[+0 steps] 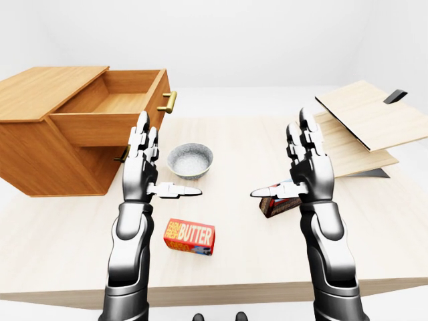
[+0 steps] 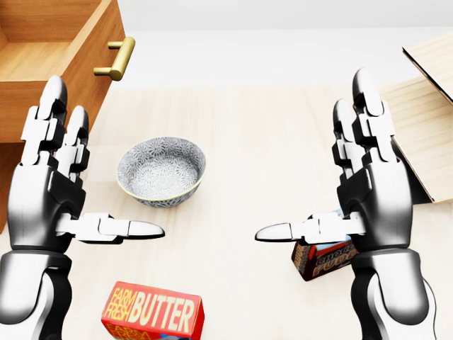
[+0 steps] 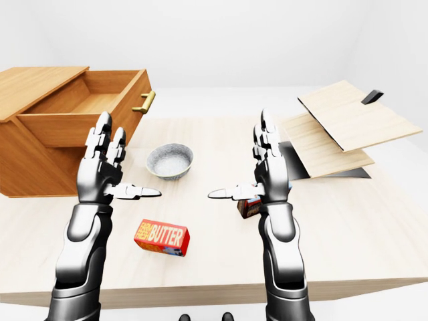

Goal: Close the top drawer of the cabinet.

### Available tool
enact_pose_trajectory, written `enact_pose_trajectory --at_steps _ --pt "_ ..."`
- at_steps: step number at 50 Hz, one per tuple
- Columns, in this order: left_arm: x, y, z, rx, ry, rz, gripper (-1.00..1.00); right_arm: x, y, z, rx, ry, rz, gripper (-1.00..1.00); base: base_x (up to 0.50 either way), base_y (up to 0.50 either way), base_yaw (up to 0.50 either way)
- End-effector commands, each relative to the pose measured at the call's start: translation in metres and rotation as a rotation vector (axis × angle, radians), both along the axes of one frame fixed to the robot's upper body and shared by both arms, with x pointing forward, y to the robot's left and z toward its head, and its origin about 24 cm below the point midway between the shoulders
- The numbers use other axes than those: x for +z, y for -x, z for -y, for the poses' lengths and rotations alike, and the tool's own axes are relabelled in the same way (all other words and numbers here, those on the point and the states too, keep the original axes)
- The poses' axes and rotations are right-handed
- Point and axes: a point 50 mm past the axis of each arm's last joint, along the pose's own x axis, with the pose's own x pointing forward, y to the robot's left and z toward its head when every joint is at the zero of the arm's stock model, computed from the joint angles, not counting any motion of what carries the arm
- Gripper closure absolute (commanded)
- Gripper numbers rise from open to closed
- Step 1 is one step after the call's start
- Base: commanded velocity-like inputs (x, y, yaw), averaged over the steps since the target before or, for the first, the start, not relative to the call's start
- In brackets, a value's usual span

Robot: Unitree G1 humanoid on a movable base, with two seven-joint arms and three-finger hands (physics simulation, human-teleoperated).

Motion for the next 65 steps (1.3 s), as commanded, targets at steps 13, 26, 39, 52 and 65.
enact_pose_trajectory --at_steps 13,26,39,52,65 --pt "0.017 -0.02 0.005 0.034 -0.161 0.044 -1.0 0.002 0.001 0.0 0.002 -0.004 0.009 -1.0 0.0 0.0 0.0" --pt "0.009 -0.062 -0.001 0.263 -0.503 -0.04 -1.0 0.001 0.002 0.001 0.003 -0.006 0.007 -1.0 0.0 0.0 0.0" --pt "-0.014 -0.079 -0.005 0.374 -0.678 -0.134 -1.0 -0.002 0.002 0.001 0.004 -0.008 -0.006 -1.0 0.0 0.0 0.0" --pt "-0.02 -0.086 -0.019 0.465 -0.748 -0.165 -1.0 -0.001 0.001 0.001 0.005 -0.008 -0.002 -1.0 0.0 0.0 0.0" --pt "-0.006 -0.089 -0.045 0.557 -0.729 -0.153 -1.0 0.0 0.002 0.0 0.007 -0.007 0.003 -1.0 0.0 0.0 0.0"
